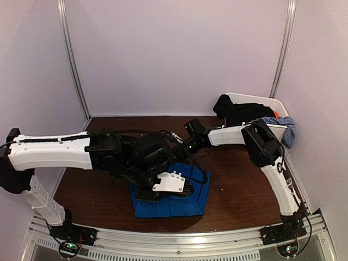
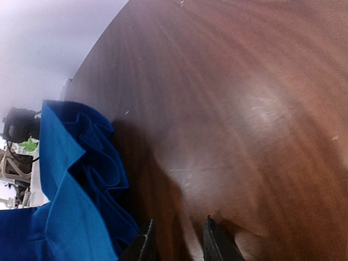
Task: Fold and stack the mixed laundry pile
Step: Fold the rectangle-folded skirt at the center of the board.
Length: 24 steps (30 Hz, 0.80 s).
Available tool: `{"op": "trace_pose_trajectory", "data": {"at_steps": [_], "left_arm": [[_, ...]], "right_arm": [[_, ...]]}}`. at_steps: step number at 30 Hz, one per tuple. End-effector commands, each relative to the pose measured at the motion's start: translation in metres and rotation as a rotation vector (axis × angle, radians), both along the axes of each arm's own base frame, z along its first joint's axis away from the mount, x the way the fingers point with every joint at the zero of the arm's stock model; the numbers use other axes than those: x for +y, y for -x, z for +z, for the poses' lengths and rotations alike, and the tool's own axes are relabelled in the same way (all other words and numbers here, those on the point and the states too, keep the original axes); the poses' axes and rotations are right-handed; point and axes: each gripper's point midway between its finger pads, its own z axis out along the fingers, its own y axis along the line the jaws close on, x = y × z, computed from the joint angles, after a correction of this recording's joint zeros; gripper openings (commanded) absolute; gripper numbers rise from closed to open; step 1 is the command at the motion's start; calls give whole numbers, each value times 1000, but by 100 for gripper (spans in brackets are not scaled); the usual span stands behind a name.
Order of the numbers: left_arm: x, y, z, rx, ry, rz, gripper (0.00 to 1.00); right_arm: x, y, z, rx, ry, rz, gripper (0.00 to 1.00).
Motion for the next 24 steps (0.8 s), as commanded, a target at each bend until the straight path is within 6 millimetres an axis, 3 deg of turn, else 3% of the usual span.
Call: {"op": "trace_pose_trajectory", "data": {"at_steps": [1, 10, 16, 18, 20, 24], "left_arm": [[-19, -41, 12, -105, 51, -2, 0], [-18, -113, -9, -240, -8, 35, 1], [-21, -140, -26, -319, -25, 28, 4], [-21, -149, -31, -349, -31, 39, 9], [-21, -158, -30, -386, -32, 62, 18], [-19, -165, -12, -433, 12, 112, 34]], "right_arm": [[1, 51, -24, 102, 40, 99, 29], [4, 77, -16, 151, -33, 154, 27], [7, 77, -12, 152, -44, 155, 28], [8, 71, -8, 143, -40, 138, 28], [7, 57, -2, 127, -34, 95, 37], [-13, 5, 22, 77, -35, -82, 44]]}}
